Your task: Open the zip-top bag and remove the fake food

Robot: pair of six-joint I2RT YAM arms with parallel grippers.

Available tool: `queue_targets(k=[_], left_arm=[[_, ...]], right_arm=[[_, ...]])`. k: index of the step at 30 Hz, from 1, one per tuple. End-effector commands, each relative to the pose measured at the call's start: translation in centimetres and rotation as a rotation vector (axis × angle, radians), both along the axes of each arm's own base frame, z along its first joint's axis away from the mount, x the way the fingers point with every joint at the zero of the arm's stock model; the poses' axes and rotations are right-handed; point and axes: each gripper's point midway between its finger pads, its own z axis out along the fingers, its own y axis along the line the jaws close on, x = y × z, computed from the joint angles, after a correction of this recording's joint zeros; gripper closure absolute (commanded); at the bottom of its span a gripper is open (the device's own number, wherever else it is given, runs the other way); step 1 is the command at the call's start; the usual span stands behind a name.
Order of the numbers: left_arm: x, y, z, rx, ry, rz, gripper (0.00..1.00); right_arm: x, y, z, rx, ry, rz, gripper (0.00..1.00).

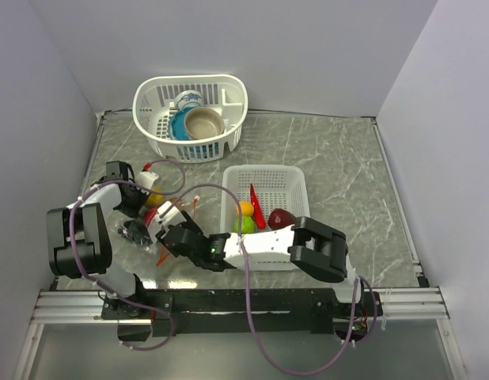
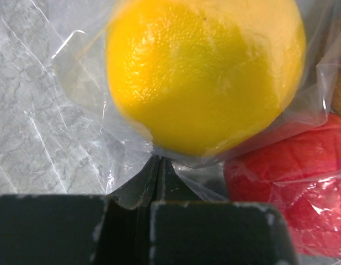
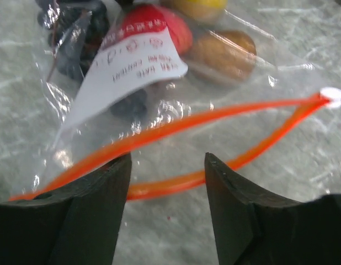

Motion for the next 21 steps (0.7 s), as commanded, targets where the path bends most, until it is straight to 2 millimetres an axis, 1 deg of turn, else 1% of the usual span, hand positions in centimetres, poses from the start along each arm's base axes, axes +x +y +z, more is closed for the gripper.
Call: queue_targets(k=[1, 3, 4, 5, 7, 8, 9, 11, 14, 16, 19, 21], left_arm=[[0.0, -0.2, 0.3, 0.001, -0.002, -0.017, 0.99], [0.1, -0.4, 0.5, -0.007, -0.005, -0.022, 0.99], [0.0, -0.4, 0.4, -0.011, -0.002, -0.022, 0.99], [0.0, -0.5, 0.5, -0.012, -0.001, -0.022, 0.99], [0.0, -0.6, 0.4, -0.015, 0.003, -0.025, 0.99], [0.0, -0.6, 0.4, -0.019, 0.006, -0.026, 0.99], [-0.1, -0.7, 0.3, -0.026, 0.011, -0.025, 0.99], [-0.2, -1.0, 0.3, -0.036, 0.023, -0.026, 0.99], [-0.4, -1.6, 0.3, -0.052, 0.031, -0.033, 0.99], [-0.6, -2.3, 0.2, -0.068, 0.04, -0.041, 0.99], [-1.1, -2.4, -0.3, -0.068, 0.052, -0.028, 0.99], [-1.5, -2.7, -0.6, -0.078, 0.066, -0.031, 0.99]], right_arm=[[2.2, 1.9, 1.4, 0.073, 0.008, 0.002, 0.35], [2.4, 2.5, 0.2, 0.053, 0.018, 0.016, 0.33], [2.9, 2.4, -0.3, 0.044, 0.023, 0.018, 0.31], [3.0, 2.7, -1.1, 0.034, 0.032, 0.022, 0.26], [3.2, 3.1, -2.1, 0.022, 0.049, 0.043, 0.16], [3.2, 3.3, -3.0, 0.015, 0.057, 0.052, 0.1], [3.3, 3.7, -2.8, 0.029, 0.052, 0.064, 0.08], [3.6, 4.3, -3.2, 0.042, 0.063, 0.076, 0.04], [4.8, 5.5, -2.6, 0.105, 0.071, 0.066, 0.02], [5.6, 6.5, -1.4, 0.169, 0.07, 0.065, 0.02], [6.7, 7.7, 0.2, 0.254, 0.068, 0.053, 0.0], [7.1, 8.3, 0.6, 0.281, 0.068, 0.044, 0.0]])
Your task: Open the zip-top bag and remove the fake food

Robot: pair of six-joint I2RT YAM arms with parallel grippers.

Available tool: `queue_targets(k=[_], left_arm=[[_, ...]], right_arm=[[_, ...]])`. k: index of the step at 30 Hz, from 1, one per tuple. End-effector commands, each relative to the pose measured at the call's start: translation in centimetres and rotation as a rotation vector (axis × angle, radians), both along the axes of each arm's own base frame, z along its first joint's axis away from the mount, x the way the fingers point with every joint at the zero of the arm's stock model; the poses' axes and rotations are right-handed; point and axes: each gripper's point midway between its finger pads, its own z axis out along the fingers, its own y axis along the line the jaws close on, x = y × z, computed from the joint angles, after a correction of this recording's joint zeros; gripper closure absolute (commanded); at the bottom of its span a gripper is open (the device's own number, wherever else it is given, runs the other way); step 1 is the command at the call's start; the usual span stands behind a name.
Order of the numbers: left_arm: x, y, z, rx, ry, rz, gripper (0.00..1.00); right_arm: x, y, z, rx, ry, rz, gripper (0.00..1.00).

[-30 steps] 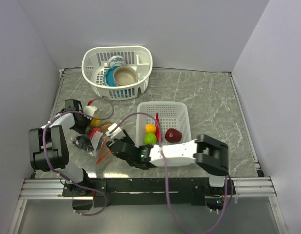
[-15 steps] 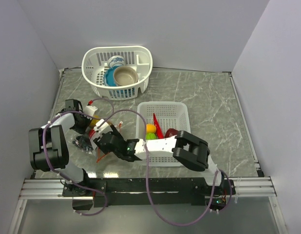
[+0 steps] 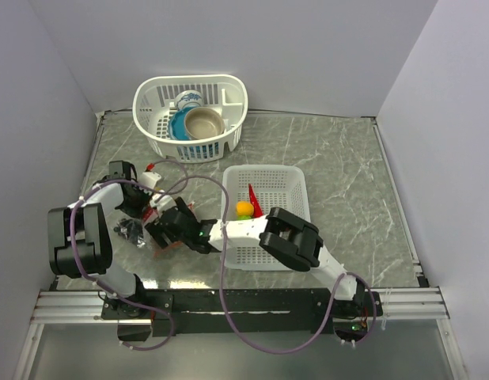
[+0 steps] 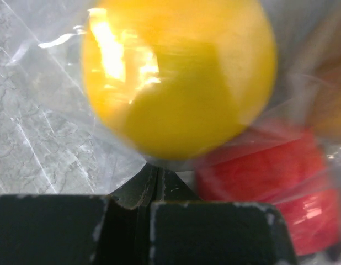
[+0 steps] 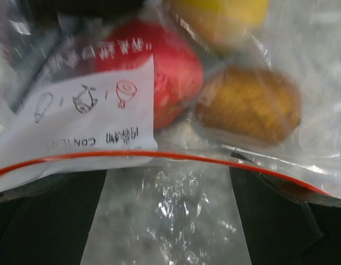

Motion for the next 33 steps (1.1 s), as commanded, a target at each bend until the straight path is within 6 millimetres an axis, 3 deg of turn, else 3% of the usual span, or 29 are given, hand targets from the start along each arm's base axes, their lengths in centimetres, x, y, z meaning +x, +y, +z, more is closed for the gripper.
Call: queue_targets(k=[1, 8, 16, 24, 33], left_arm=[[-1.6, -1.7, -0.9, -0.07, 0.062, -0.006, 0.99], [-2.4, -2.9, 0.1, -0.101, 0.076, -0.052, 0.99], [-2.6, -5.7, 2.9, -0.191, 0.064, -0.108, 0.99], [-2.9, -6.8, 3.4, -0.239, 0.084, -0.125, 0.99], [-3.2, -5.0, 1.4, -0.143, 0.083, -0.101, 0.99]], right_arm=[[2.4, 4.1, 5.7, 0.226, -0.036, -0.029, 0.0], [3.1, 4.9, 5.4, 0.255, -0.023, -0.07, 0.0], [3.5, 5.6, 3.0, 0.196, 0.008, -0.066, 0.0], [2.9, 3.7, -0.6, 0.085, 0.063, -0.085, 0.05], [0.9, -2.0, -3.2, -0.041, 0.115, -0.134, 0.09]])
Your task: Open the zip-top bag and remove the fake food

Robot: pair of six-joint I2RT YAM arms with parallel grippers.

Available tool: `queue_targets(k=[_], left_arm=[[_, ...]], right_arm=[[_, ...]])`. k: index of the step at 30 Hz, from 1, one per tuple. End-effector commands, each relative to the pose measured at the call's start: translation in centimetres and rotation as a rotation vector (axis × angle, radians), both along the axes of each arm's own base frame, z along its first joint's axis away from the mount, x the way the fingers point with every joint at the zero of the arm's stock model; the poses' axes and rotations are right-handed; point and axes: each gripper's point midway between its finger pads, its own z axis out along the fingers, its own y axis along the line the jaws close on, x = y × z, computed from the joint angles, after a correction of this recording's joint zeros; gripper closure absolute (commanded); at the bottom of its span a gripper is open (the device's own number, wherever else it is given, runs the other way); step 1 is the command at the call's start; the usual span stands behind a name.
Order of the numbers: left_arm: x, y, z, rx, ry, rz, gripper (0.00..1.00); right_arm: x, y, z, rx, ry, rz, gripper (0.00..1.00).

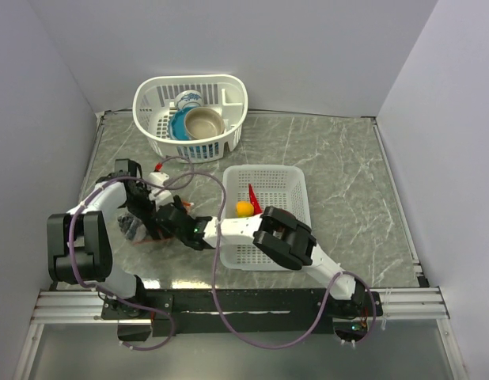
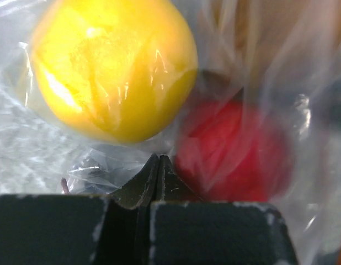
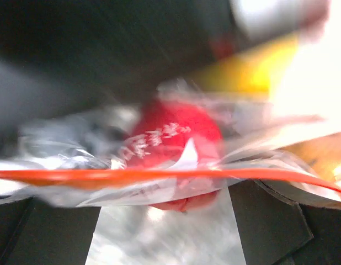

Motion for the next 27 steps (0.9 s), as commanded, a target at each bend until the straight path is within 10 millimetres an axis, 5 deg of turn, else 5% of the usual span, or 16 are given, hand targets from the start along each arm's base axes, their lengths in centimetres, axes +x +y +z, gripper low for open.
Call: queue_targets(k=[1, 8, 12, 15, 22, 27], left_arm=[[-1.3, -0.6, -0.5, -0.008, 0.033, -0.004, 0.99], [-1.0, -0.6, -0.4, -0.012, 0.03, 0.014, 0.99], [-0.6, 0.0, -0.1, 0.02, 0.01, 0.018, 0.99], [-0.2, 1.0, -0.2, 0.071, -0.006, 0.041, 0.99], [1.2, 4.0, -0.6, 0.178, -0.029, 0.126, 0.99], [1.5, 4.1, 0.0, 0.171, -0.041, 0.134, 0.99]], right_arm=[[-0.6, -4.9, -3.6, -0.144, 0.062, -0.067, 0.09], [-0.8, -5.7, -2.7, -0.11, 0.046, -0.07, 0.21], [-0.6, -5.9, 1.1, -0.04, -0.013, -0.069, 0.44], [-0.2, -6.6, 4.0, -0.011, -0.067, -0.088, 0.5], [-0.4, -9.6, 10.9, 0.093, -0.145, -0.135, 0.52], [-1.0, -13.1, 14.7, 0.131, -0.177, -0.18, 0.52]])
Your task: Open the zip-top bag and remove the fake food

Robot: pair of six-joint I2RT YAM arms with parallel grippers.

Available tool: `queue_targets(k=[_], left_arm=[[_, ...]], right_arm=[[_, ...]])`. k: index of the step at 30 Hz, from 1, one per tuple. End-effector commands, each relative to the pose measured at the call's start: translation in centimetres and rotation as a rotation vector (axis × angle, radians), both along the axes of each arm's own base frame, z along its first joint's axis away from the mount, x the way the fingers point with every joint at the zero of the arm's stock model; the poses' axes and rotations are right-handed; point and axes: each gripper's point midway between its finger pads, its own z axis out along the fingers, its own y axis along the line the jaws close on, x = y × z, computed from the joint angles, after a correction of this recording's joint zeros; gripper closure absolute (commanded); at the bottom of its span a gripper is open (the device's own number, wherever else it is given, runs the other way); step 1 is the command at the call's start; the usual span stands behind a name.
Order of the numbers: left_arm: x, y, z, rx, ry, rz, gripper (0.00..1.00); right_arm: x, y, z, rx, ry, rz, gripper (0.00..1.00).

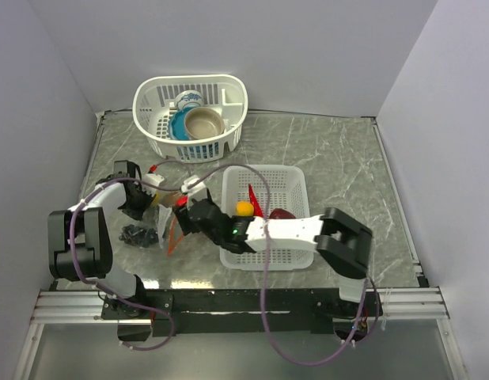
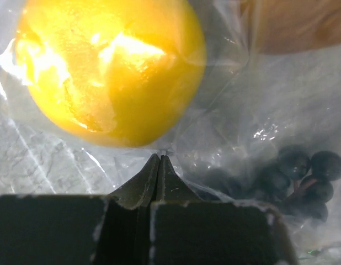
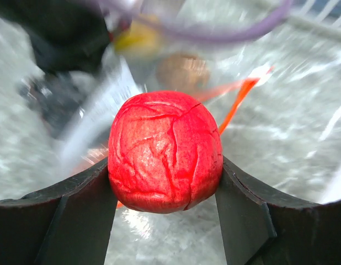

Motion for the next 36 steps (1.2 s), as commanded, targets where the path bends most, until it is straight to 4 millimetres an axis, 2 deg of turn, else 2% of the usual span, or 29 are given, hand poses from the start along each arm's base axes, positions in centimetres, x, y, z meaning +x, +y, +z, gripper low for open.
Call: queue_targets(k=[1, 2, 5, 7, 8, 10, 11, 13, 14, 15, 17, 20, 24, 25, 27, 31, 32, 33, 34, 35, 36], left_arm=[[1.3, 0.6, 1.3, 0.014, -0.045, 0.026, 0.99], [1.1, 0.3, 1.7, 0.001, -0.042, 0.023, 0.99], [1.3, -0.4, 3.1, -0.037, -0.061, 0.012, 0.99], [1.6, -0.8, 3.8, -0.055, -0.075, 0.005, 0.99], [1.6, -0.8, 4.1, -0.054, -0.083, 0.003, 0.99], [1.6, -0.9, 4.1, -0.056, -0.084, -0.006, 0.99], [1.5, -0.9, 4.2, -0.057, -0.087, -0.008, 0.99], [1.6, -0.9, 4.1, -0.057, -0.091, -0.015, 0.99], [1.6, -1.0, 3.9, -0.059, -0.088, -0.015, 0.99], [1.6, -0.9, 3.8, -0.059, -0.089, -0.015, 0.99], [1.8, -0.9, 3.4, -0.056, -0.087, -0.019, 0.99], [2.0, -0.8, 2.7, -0.048, -0.075, -0.016, 0.99], [2.5, -0.4, 2.1, -0.031, -0.072, -0.012, 0.99], [2.6, -0.3, 2.0, -0.028, -0.07, -0.013, 0.99], [2.9, -0.1, 1.7, -0.019, -0.067, -0.011, 0.99], [3.6, 0.3, 1.4, 0.0, -0.059, -0.01, 0.99], [4.1, 0.3, 1.9, 0.001, -0.068, -0.011, 0.99], [3.5, -0.2, 2.2, -0.03, -0.034, -0.012, 0.99], [3.7, -0.8, 3.5, -0.063, -0.044, -0.018, 0.99], [4.7, -1.3, 6.1, -0.089, -0.088, -0.027, 0.99], [3.8, -2.0, 7.7, -0.124, -0.072, -0.037, 0.99]], right_arm=[[1.1, -3.6, 6.3, 0.104, -0.094, -0.129, 0.53], [1.3, -4.7, 6.4, 0.094, -0.099, -0.169, 0.59], [2.4, -9.7, 6.3, 0.075, -0.133, -0.364, 0.75], [2.8, -13.1, 5.3, 0.083, -0.121, -0.488, 0.79], [3.6, -15.0, 4.2, 0.046, -0.107, -0.537, 0.79], [4.2, -16.5, 2.4, 0.028, -0.053, -0.589, 0.78], [4.8, -18.0, 1.3, -0.033, -0.032, -0.623, 0.75], [5.2, -18.2, 0.3, -0.085, -0.025, -0.643, 0.63], [5.1, -18.0, -0.3, -0.117, -0.017, -0.627, 0.39], [5.1, -17.3, 0.3, -0.123, -0.026, -0.599, 0.23], [5.2, -16.3, 1.4, -0.101, -0.042, -0.582, 0.0], [4.7, -14.1, 3.7, -0.075, -0.093, -0.517, 0.0], [2.5, -10.4, 6.3, -0.097, -0.197, -0.354, 0.0], [1.1, -8.8, 6.6, -0.093, -0.213, -0.291, 0.0], [0.5, -7.0, 6.4, -0.116, -0.242, -0.245, 0.01], [-0.2, -4.3, 4.4, -0.131, -0.219, -0.16, 0.15], [-0.3, -3.8, 3.8, -0.14, -0.213, -0.156, 0.16], [-0.4, -3.7, 3.6, -0.139, -0.208, -0.158, 0.17], [-0.3, -3.7, 3.5, -0.131, -0.208, -0.166, 0.17], [-0.4, -4.0, 3.3, -0.128, -0.205, -0.173, 0.17], [-0.5, -4.1, 3.2, -0.116, -0.198, -0.179, 0.16]])
